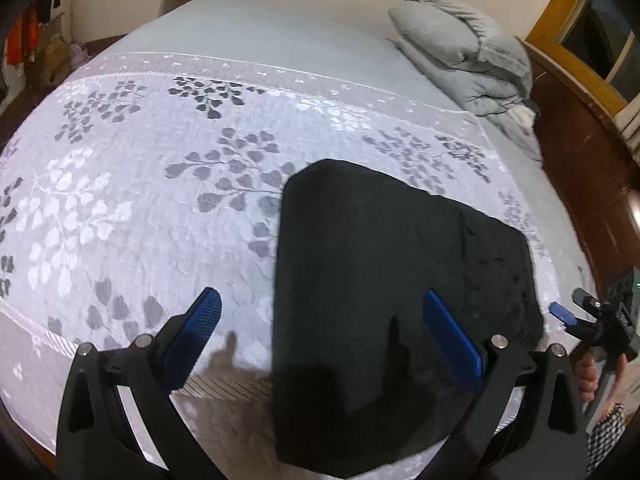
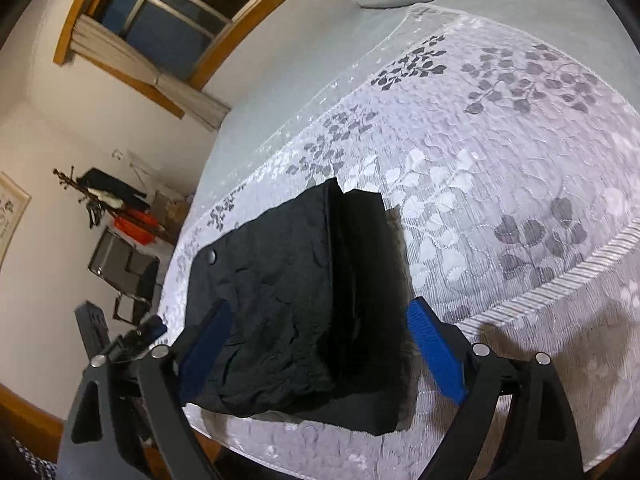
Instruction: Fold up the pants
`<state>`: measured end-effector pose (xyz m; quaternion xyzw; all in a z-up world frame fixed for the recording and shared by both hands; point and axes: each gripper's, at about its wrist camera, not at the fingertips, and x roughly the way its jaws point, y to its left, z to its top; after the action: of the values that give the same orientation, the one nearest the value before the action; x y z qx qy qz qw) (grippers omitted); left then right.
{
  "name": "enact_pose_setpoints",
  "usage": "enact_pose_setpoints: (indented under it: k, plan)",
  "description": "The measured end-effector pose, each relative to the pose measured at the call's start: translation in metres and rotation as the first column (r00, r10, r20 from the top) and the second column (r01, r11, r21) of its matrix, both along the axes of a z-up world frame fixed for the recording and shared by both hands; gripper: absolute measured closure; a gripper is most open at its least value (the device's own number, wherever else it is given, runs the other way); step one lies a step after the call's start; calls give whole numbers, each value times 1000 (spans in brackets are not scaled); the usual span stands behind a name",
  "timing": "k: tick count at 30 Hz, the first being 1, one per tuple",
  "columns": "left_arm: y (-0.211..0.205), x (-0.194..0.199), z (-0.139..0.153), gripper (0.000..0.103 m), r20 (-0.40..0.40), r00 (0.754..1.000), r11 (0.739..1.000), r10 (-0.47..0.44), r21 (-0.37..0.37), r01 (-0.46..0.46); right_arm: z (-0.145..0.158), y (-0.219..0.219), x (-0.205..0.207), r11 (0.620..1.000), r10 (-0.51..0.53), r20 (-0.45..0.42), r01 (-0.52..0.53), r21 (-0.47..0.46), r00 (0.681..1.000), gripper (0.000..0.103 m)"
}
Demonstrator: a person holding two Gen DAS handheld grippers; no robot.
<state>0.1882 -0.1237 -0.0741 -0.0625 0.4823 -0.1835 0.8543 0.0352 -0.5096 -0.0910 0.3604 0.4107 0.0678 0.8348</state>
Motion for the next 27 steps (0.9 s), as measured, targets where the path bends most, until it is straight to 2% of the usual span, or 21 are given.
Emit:
enact_pose_setpoints:
  k: [2,6,10,19,23,27]
  plan:
    - [-1,1,2,3,21,1000,1000,2,14,-2,-4,2,2,1000,6,-8,-6,-3,1000,13]
    - [-8,-3,9,3,94,996,996,3,88,-11,-18,7,7,1000,10,-45,-11,-24,999,12]
    - [-15,-7,9,3,104,995,992,-12,126,-1,-29,9,12,1000,10,-75,-11,-16,997,12]
    - [-27,-6,-5,3,88,994,990,-64,132,52,-33,14,25,998,28,-102,-33,-51,994,12]
    - [-25,1,-18,3,66,996,988,-55,150,45,-38,16,31,998,33,-112,-39,-51,993,12]
    - [-16,8,-28,3,29,998,991,-49,122,45,-43,18,34,998,35,-122,-41,-45,992,12]
